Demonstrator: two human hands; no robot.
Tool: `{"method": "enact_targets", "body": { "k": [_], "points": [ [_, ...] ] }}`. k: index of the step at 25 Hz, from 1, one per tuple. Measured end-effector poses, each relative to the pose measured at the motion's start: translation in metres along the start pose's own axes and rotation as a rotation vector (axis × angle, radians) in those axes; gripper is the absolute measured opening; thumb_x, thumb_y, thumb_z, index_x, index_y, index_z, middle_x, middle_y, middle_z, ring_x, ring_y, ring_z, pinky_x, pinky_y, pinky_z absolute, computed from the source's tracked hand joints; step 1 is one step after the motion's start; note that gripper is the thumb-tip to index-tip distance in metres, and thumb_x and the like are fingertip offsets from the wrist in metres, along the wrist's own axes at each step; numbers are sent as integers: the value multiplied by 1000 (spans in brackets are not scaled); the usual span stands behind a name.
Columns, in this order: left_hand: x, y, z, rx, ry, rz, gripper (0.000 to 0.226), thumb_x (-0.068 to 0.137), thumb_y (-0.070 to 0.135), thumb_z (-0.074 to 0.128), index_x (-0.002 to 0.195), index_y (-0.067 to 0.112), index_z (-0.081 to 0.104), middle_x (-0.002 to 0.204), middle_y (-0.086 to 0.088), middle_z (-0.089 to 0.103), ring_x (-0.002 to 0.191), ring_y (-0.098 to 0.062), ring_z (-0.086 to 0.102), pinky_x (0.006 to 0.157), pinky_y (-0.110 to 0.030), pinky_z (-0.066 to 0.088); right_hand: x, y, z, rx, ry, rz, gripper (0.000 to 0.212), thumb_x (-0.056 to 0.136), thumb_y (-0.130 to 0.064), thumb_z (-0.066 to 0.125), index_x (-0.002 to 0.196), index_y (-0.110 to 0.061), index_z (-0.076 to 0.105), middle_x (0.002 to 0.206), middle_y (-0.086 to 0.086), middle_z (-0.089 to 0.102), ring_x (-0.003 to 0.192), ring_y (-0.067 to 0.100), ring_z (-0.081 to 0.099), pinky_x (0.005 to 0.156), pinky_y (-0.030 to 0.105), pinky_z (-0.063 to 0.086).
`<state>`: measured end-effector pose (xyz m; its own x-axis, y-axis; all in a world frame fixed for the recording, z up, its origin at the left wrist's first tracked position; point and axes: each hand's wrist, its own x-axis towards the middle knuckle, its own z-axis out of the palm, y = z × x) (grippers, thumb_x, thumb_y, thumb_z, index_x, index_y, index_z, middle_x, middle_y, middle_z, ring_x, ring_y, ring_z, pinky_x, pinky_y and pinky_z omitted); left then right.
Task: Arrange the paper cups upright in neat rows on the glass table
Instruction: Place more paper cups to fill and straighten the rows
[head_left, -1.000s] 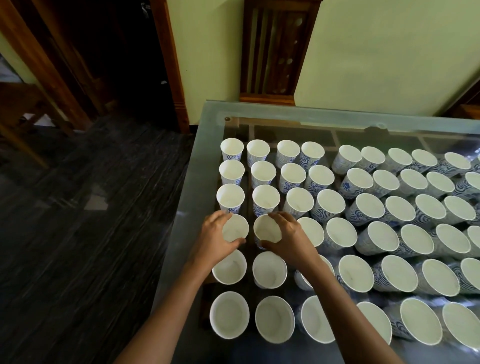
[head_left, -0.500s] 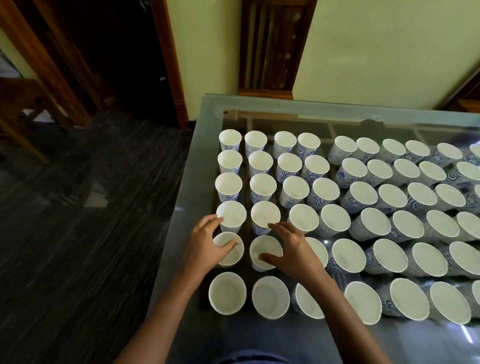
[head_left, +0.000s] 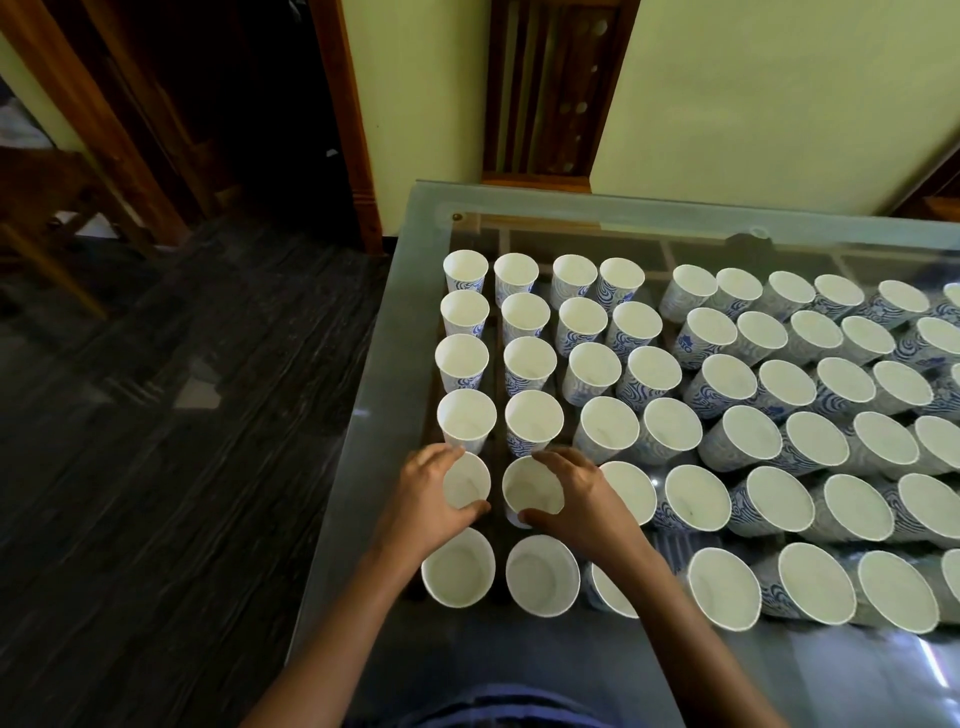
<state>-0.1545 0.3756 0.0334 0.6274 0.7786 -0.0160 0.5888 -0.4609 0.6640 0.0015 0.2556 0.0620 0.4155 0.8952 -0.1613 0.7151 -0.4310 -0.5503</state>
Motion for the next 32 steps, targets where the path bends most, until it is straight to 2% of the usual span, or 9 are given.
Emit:
{"method": "enact_targets", "body": {
  "k": [4, 7, 9, 11, 13, 18, 21, 26, 32],
  "points": [
    [-4, -1, 0, 4, -1, 6, 73, 62, 36, 82, 126, 15, 55, 133, -4, 51, 121, -19, 47, 94, -19, 30, -1, -1, -1, 5, 6, -1, 75, 69, -29, 80, 134, -15, 46, 137, 7, 46, 122, 25, 47, 97, 34, 42],
    [-9, 2, -4, -10, 30, 22, 71, 61, 35, 83, 123, 12, 57, 136, -5, 49, 123, -22, 46, 100, -28, 34, -8, -7, -4, 7, 32, -33, 76, 69, -29, 81, 134, -12, 46, 136, 10, 47, 121, 27, 47, 98, 36, 43],
    [-18, 4, -8, -9, 62, 32, 69, 60, 35, 84, 120, 12, 59, 134, -6, 51, 121, -23, 48, 98, -30, 38, -17, -9, -6, 32, 60, -49, 74, 68, -28, 81, 132, -10, 48, 133, 12, 49, 116, 29, 52, 96, 37, 45],
    [-32, 2, -11, -8, 100, 56, 65, 59, 33, 85, 115, 10, 62, 126, -8, 56, 114, -25, 54, 91, -28, 40, -32, -9, -5, 64, 42, -54, 72, 69, -26, 81, 132, -11, 49, 130, 11, 50, 108, 27, 57, 91, 26, 44],
    [-50, -1, -12, -6, 131, 99, 61, 57, 30, 87, 109, 7, 65, 118, -10, 61, 105, -27, 59, 86, -28, 43, -50, -8, -2, 66, 0, -53, 72, 68, -28, 81, 131, -13, 49, 129, 8, 50, 109, 23, 55, 89, 16, 37],
    [-82, -9, -10, 11, 113, 133, 66, 52, 38, 87, 108, 10, 66, 115, -4, 61, 102, -20, 58, 87, -27, 43, -76, -6, 8, 6, -71, -59, 74, 66, -32, 81, 131, -15, 50, 134, 6, 47, 120, 22, 48, 100, 27, 40],
    [-88, -7, -6, 3, 69, 115, 70, 51, 39, 87, 110, 10, 65, 117, -4, 61, 105, -20, 58, 88, -27, 44, -79, -7, 11, -12, -82, -63, 77, 65, -30, 82, 132, -11, 49, 137, 8, 44, 124, 23, 46, 104, 27, 36],
    [-87, -6, -4, 18, 6, 102, 69, 53, 35, 87, 113, 10, 63, 118, -6, 60, 107, -23, 57, 89, -27, 43, -78, -9, 15, -3, -90, -49, 77, 64, -21, 82, 132, -10, 49, 138, 10, 43, 124, 25, 45, 104, 28, 36],
    [-92, -5, -6, 37, 17, 129, 67, 52, 30, 88, 110, 8, 65, 115, -7, 62, 102, -25, 60, 87, -29, 44, -79, -9, 19, 1, -72, -36, 73, 65, -17, 81, 131, -7, 49, 136, 12, 45, 121, 27, 49, 101, 28, 38]
  ]
}}
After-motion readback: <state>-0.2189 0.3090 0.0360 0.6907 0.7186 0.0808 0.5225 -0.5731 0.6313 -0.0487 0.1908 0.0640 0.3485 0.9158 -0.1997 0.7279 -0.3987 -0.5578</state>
